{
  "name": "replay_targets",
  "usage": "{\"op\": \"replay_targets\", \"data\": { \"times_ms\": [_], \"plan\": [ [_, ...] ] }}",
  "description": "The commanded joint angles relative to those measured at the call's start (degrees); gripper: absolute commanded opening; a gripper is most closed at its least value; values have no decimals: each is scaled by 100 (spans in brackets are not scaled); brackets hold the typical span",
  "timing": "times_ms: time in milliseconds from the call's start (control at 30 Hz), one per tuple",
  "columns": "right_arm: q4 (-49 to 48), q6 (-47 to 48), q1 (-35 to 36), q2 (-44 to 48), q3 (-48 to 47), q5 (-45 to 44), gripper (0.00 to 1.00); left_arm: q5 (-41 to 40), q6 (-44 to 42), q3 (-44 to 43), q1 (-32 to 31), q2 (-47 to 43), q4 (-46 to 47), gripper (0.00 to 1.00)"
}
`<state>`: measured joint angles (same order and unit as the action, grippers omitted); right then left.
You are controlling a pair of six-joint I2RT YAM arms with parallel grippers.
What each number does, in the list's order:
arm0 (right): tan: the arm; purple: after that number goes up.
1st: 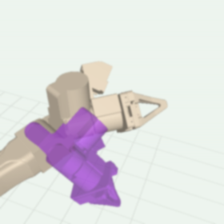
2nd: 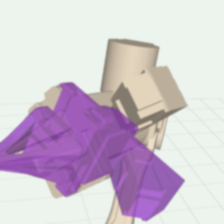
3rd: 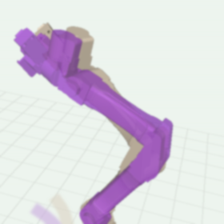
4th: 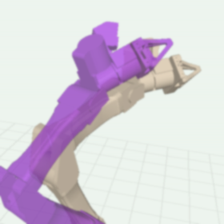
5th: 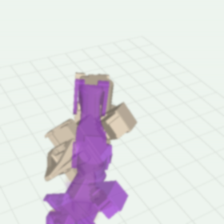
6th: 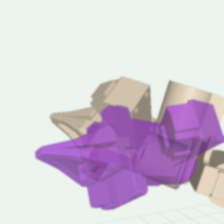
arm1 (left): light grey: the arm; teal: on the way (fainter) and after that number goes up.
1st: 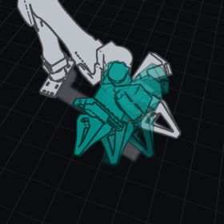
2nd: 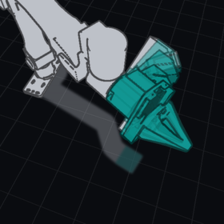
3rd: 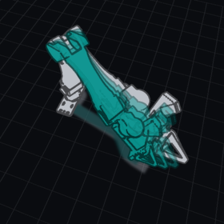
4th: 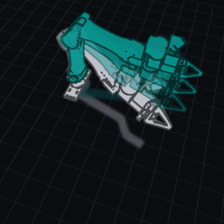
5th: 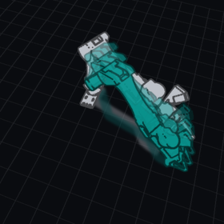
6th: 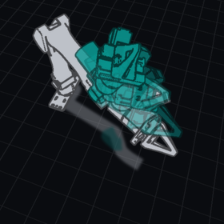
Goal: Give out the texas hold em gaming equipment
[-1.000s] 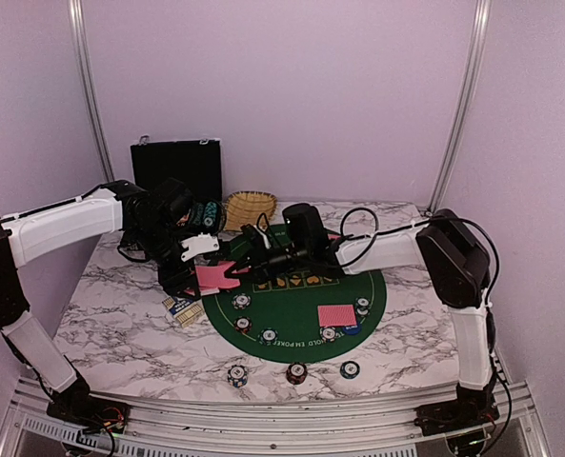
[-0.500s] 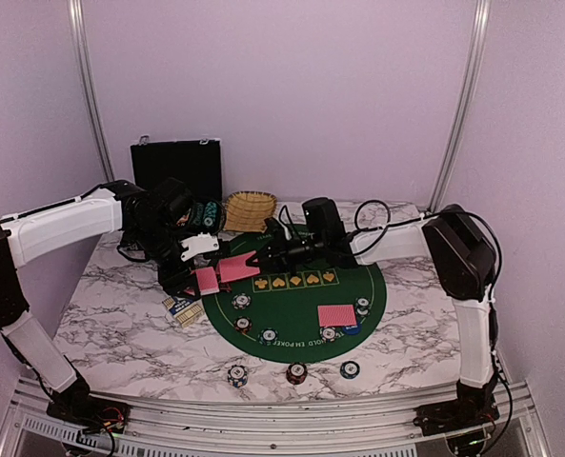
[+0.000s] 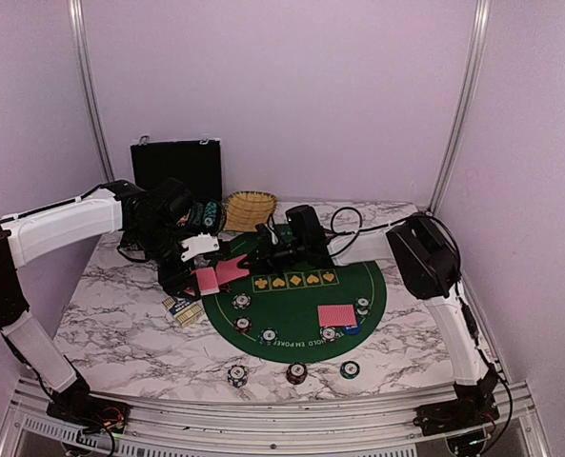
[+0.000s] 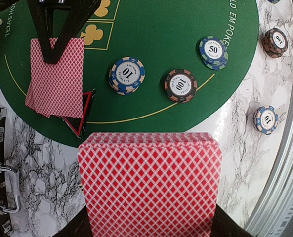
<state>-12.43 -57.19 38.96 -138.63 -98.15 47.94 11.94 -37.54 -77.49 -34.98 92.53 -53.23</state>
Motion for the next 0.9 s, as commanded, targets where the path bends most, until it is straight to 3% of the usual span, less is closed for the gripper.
{"op": "replay_targets", "data": {
  "times_ms": [0, 533, 867],
  "plan": [
    [168, 101, -53, -340, -636, -301, 0, 33, -25, 5, 9, -183, -126, 0],
    [-104, -336, 8, -1049, -1207, -622, 1, 63, -39, 8, 9, -148, -140, 0],
    [120, -80, 86, -806, -1009, -747, 16, 74, -42, 17, 9, -150, -143, 0]
  ]
}}
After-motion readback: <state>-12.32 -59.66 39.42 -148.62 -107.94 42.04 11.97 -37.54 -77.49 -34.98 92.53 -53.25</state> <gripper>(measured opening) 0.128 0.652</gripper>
